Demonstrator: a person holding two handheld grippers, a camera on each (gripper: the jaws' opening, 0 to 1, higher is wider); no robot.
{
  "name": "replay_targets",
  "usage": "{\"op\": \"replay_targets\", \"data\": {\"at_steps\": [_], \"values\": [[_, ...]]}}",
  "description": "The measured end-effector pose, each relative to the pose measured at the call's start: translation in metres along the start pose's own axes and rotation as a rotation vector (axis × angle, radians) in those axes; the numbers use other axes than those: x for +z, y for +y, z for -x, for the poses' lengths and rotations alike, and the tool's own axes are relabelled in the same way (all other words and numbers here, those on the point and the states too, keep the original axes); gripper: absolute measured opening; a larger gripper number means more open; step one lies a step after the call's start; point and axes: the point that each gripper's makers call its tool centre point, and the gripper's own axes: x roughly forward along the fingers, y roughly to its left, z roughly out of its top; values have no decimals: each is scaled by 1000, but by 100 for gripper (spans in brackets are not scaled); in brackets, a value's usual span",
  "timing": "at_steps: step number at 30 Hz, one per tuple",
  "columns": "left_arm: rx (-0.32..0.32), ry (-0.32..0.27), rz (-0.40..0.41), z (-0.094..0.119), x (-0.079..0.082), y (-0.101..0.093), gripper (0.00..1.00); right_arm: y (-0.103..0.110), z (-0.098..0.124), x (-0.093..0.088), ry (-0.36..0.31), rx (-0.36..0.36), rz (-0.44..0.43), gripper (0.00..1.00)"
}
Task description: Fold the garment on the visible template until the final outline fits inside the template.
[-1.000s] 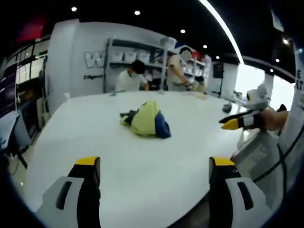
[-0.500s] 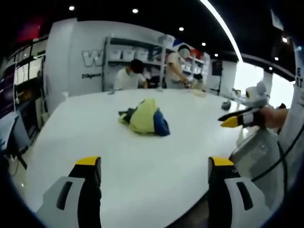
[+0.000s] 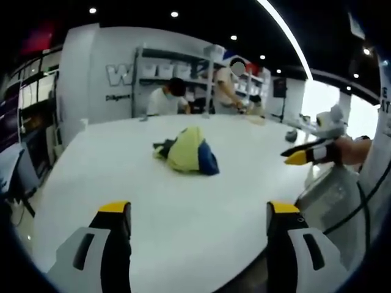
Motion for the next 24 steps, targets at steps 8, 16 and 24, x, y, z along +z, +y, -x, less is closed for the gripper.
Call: {"op": "replay_targets", "data": {"at_steps": [8, 16, 24], "values": [[-2, 7, -3, -2, -1, 1, 85, 0, 0, 0, 2, 3, -12, 55], [-2, 28, -22, -5, -5, 1, 82, 3, -1, -1, 10, 14, -4, 54], [10, 8, 24, -9, 0, 6, 79, 2, -1, -2, 22, 14, 2, 53]]}}
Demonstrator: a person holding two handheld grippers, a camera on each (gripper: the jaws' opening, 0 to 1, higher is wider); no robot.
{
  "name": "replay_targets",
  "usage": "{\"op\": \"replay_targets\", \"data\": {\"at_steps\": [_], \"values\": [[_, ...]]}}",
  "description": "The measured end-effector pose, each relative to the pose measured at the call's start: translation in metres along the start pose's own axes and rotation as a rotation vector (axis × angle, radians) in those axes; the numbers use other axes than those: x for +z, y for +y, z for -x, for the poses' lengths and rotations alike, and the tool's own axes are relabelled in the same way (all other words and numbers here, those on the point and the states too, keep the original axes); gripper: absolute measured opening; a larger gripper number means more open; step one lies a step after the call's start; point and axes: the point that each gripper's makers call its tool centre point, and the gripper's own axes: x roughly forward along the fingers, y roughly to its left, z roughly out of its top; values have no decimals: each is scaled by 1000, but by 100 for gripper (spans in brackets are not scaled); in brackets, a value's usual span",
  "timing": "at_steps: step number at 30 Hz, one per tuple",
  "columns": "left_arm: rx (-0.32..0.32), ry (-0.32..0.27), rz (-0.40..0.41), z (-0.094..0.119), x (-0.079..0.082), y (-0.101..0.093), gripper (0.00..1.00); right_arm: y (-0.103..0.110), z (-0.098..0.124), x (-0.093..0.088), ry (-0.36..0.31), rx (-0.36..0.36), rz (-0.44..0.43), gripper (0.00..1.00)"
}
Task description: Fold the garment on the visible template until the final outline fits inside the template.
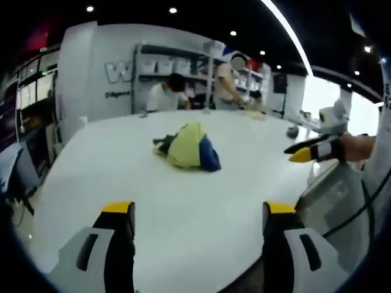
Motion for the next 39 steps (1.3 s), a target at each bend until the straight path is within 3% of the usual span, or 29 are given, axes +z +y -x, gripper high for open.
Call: {"op": "replay_targets", "data": {"at_steps": [3, 7, 13, 18, 20, 23, 25, 33, 39], "values": [[14, -86, 114, 2, 17, 11, 77, -4, -1, 5, -11, 0, -13, 53], [23, -83, 63, 3, 36, 10, 78, -9, -6, 12, -23, 3, -26, 53], [26, -95, 37, -12, 46, 29, 76, -16, -16, 28, -22, 2, 27, 51], [17, -13, -71, -33, 42, 36, 72, -22, -29, 44, -37, 15, 33, 51], [20, 23, -113, -39, 40, 47, 70, -25, -35, 51, -35, 13, 45, 50], [-1, 1, -105, -72, 58, 53, 69, -30, -52, 61, -12, 13, 126, 49], [0, 9, -156, -93, 69, 65, 67, -34, -65, 70, -13, 28, 127, 48], [10, 18, -227, -137, 96, 97, 61, -40, -100, 86, -9, 62, 131, 47], [-11, -1, -193, -168, 113, 107, 58, -38, -122, 100, -27, 96, 125, 46]]}}
